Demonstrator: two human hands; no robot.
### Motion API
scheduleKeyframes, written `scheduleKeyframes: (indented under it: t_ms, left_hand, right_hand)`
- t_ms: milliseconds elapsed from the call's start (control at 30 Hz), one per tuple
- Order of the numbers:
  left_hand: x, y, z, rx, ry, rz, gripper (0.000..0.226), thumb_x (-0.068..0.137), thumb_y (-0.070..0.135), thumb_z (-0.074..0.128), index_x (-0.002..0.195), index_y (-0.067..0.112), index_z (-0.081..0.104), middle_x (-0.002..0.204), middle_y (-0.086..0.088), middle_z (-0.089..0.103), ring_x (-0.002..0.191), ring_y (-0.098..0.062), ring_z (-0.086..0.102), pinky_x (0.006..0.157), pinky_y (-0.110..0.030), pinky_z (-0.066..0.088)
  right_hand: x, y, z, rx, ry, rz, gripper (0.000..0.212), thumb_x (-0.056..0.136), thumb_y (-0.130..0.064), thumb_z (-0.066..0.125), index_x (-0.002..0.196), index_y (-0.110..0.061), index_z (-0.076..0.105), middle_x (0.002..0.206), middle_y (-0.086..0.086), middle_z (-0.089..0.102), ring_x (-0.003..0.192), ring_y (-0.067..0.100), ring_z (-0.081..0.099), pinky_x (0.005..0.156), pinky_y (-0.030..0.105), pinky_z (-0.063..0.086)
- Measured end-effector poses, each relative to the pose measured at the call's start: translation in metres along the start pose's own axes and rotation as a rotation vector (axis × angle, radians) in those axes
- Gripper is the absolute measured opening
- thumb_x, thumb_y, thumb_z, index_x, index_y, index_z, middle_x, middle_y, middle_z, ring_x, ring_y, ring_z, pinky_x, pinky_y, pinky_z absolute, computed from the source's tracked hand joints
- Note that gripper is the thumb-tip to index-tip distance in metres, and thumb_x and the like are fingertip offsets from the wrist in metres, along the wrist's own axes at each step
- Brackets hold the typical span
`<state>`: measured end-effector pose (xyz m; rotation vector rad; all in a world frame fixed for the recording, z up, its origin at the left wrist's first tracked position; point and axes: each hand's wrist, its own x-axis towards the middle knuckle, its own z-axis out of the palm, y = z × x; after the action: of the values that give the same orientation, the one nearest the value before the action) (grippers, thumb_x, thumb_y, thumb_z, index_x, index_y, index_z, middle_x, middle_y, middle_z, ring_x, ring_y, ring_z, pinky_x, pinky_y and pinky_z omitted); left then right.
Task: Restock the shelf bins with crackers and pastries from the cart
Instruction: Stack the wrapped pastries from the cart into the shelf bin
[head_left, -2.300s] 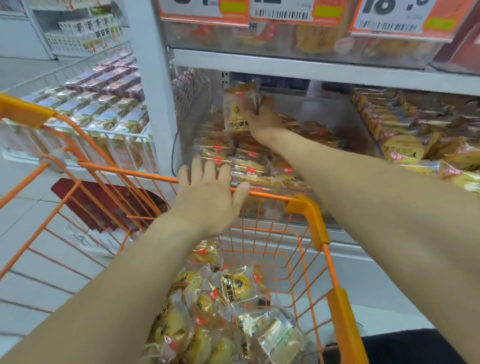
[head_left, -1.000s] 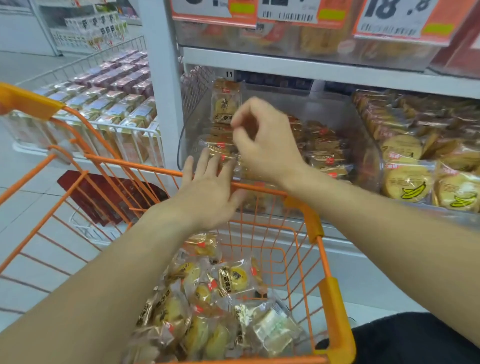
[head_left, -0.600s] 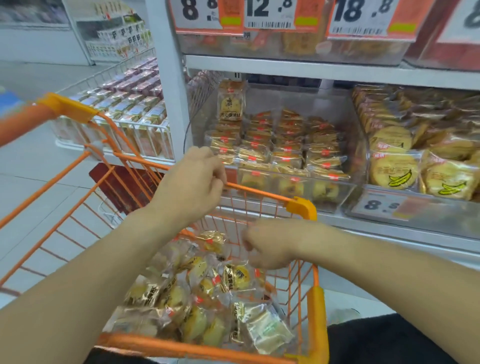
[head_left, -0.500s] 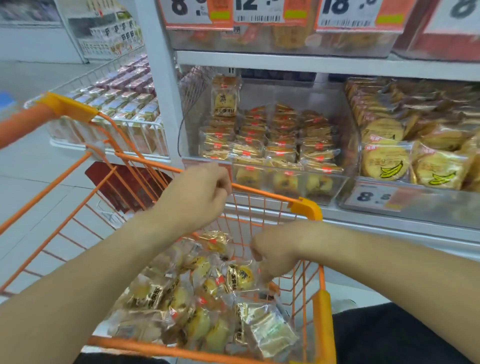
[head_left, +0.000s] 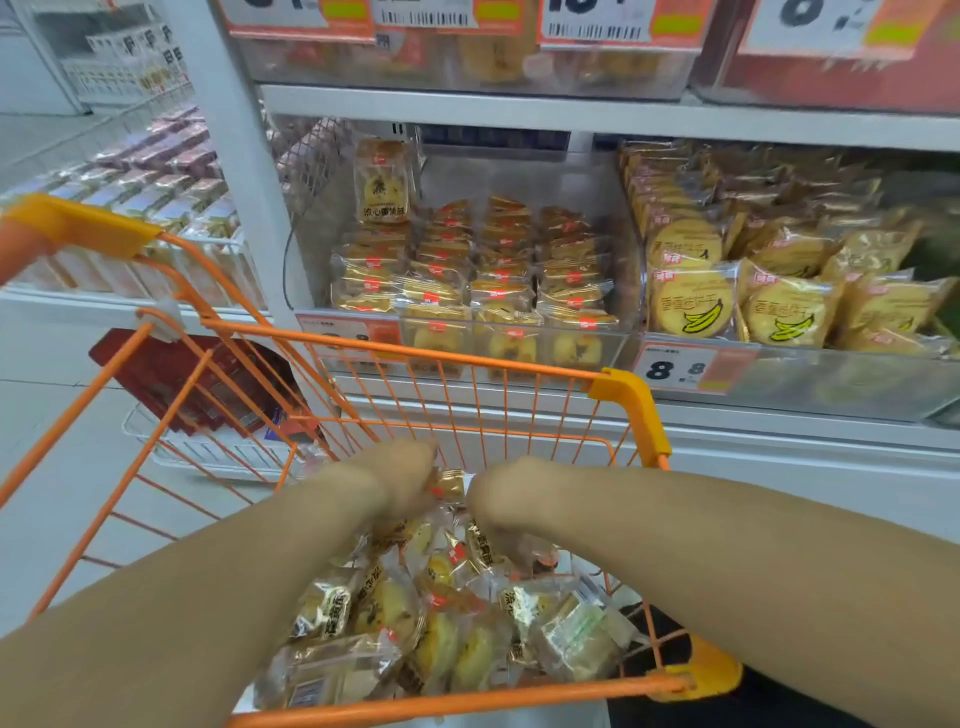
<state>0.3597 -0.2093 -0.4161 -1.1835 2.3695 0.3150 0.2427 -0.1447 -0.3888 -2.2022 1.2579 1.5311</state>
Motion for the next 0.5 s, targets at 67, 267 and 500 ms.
scheduleKeyframes:
  t_ms: [67, 267, 500]
  left_hand:
    - [0.002, 0.003, -0.003, -0.045, -0.021, 0.029, 0.045, 0.093, 0.038, 0.061, 0.129, 0.013, 0.051, 0.128, -0.007, 0.059, 0.116, -0.028, 0.057, 0.095, -0.038, 0.048]
    - [0.012, 0.008, -0.005, -0.035, 0.002, 0.050, 0.036, 0.093, 0.037, 0.061, 0.123, 0.018, 0.057, 0.121, -0.004, 0.062, 0.110, -0.025, 0.059, 0.084, -0.033, 0.046]
    - [-0.007, 0.015, -0.035, -0.051, -0.088, -0.003, 0.041, 0.097, 0.032, 0.060, 0.134, 0.017, 0.052, 0.129, -0.005, 0.059, 0.115, -0.026, 0.057, 0.086, -0.032, 0.044]
  right_hand:
    - [0.010, 0.000, 0.010, 0.050, 0.040, -0.014, 0.054, 0.092, -0.045, 0.069, 0.138, -0.021, 0.058, 0.131, -0.001, 0.052, 0.121, 0.022, 0.056, 0.090, 0.039, 0.056]
    - [0.012, 0.003, 0.022, 0.206, 0.040, 0.026, 0.055, 0.093, -0.045, 0.063, 0.141, -0.018, 0.054, 0.145, 0.004, 0.042, 0.100, 0.022, 0.047, 0.076, 0.035, 0.048]
    - [-0.016, 0.013, -0.003, 0.359, -0.051, 0.148, 0.012, 0.084, -0.024, 0.065, 0.094, -0.017, 0.065, 0.087, 0.002, 0.055, 0.080, 0.025, 0.056, 0.076, 0.037, 0.051]
